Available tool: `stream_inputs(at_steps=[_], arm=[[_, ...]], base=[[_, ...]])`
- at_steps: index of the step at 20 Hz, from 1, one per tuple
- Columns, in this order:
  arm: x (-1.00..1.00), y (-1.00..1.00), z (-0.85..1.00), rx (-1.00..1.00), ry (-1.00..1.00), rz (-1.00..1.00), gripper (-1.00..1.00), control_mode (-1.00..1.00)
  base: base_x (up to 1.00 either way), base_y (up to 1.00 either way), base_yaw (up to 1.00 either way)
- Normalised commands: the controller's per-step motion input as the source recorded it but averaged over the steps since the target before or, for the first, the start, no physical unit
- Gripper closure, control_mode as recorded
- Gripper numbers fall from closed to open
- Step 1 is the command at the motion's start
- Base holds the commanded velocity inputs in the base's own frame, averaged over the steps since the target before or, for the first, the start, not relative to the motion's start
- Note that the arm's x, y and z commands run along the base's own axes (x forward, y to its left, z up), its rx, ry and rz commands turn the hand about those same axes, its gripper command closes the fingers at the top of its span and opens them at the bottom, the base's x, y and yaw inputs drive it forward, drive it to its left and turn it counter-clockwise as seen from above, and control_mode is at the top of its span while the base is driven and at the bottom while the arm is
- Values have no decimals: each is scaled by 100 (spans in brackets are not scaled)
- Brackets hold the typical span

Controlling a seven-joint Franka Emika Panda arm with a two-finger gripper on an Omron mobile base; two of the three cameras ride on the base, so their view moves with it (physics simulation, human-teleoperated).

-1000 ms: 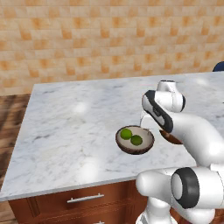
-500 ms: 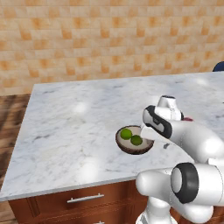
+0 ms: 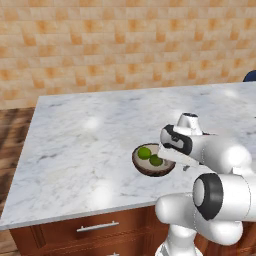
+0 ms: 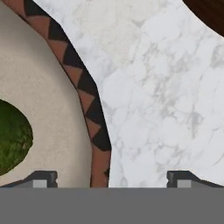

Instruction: Place the bowl with the limes on the top shelf of the fridge. Place the bowl with the steak and chicken drumstick on the second highest shelf of the fridge.

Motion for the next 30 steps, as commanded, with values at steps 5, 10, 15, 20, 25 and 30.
stream_inputs(at_steps=[5, 10, 15, 20, 25, 30], arm=[[26, 14, -15, 0, -3, -8, -100, -100], [23, 14, -27, 0, -10, -9, 100, -100], [0, 0, 0, 0, 0, 0, 100, -100], [-28, 0, 7, 0, -6, 0, 100, -100], [-70, 0, 59, 0, -19, 0, 100, -100], [-99, 0, 92, 0, -22, 0, 100, -100]], base=[[0, 0, 0], [0, 0, 0], [0, 0, 0], [0, 0, 0], [0, 0, 0], [0, 0, 0]])
